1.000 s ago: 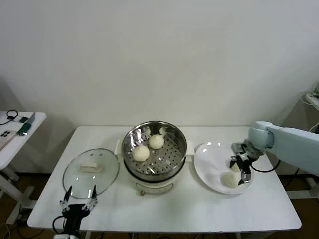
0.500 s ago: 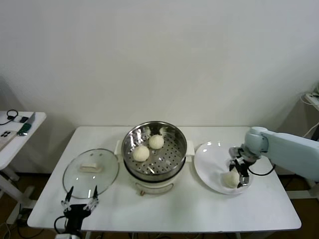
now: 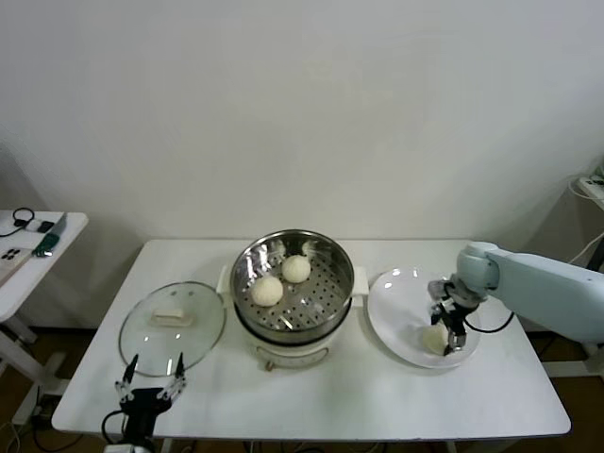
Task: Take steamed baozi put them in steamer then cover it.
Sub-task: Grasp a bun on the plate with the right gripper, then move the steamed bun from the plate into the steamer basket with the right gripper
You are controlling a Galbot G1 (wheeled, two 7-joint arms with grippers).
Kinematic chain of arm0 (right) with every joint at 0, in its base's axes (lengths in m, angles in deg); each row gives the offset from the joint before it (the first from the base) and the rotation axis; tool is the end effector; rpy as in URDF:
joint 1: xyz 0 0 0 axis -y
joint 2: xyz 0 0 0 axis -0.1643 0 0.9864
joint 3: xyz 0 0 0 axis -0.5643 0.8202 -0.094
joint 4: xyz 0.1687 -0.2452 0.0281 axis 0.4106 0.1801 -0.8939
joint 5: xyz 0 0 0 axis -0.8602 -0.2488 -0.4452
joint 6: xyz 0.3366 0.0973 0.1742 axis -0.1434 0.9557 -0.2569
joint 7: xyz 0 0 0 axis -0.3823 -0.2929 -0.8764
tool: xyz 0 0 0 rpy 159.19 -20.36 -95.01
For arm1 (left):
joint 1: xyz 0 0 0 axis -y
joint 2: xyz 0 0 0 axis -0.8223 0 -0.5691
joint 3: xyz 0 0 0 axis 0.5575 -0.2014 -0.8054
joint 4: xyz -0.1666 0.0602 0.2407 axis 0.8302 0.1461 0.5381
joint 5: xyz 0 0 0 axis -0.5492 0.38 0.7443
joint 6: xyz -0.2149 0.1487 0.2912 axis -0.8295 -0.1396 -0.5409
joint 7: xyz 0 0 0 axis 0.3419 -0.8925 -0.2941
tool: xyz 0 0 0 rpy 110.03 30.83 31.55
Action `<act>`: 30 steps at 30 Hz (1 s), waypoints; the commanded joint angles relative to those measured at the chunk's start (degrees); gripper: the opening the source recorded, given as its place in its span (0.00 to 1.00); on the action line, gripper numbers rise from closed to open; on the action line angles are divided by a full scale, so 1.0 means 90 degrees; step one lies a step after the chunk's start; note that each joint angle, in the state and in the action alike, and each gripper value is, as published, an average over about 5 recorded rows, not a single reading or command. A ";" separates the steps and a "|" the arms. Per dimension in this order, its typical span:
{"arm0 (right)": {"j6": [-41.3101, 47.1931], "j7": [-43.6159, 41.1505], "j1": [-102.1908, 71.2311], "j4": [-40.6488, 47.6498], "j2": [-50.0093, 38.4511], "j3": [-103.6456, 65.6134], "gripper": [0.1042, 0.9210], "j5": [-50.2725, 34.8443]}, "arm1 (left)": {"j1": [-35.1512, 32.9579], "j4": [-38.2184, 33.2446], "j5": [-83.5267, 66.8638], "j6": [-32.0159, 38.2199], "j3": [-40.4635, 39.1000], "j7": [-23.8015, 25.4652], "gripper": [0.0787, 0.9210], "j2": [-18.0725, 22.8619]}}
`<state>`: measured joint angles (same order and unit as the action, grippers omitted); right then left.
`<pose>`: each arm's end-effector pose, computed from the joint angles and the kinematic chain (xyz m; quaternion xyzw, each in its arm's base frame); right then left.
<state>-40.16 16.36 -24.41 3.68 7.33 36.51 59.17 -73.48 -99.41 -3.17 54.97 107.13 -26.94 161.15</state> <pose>0.5081 -0.1017 -0.2523 0.5376 -0.4726 0.5112 0.4757 0.1856 0.0748 -0.3484 0.0681 -0.9910 -0.0660 0.0943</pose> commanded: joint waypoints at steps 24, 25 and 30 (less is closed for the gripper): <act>-0.2799 -0.0496 0.4846 -0.1953 0.1153 0.1653 0.76 0.0271 | -0.0060 -0.0117 0.0019 -0.0019 -0.0097 0.0032 0.88 -0.0033; -0.2862 -0.0488 0.4874 -0.2052 0.1228 0.1583 0.76 0.0340 | -0.0066 -0.0130 0.0022 -0.0027 -0.0104 0.0042 0.88 -0.0035; -0.3079 -0.0507 0.4505 -0.2365 0.1797 0.1022 0.76 0.0723 | -0.0090 -0.0178 0.0037 -0.0055 -0.0125 0.0060 0.88 -0.0069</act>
<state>-60.08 12.29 9.37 -10.16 16.29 47.46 61.45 -74.24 -100.81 -2.86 54.65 106.05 -26.50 160.64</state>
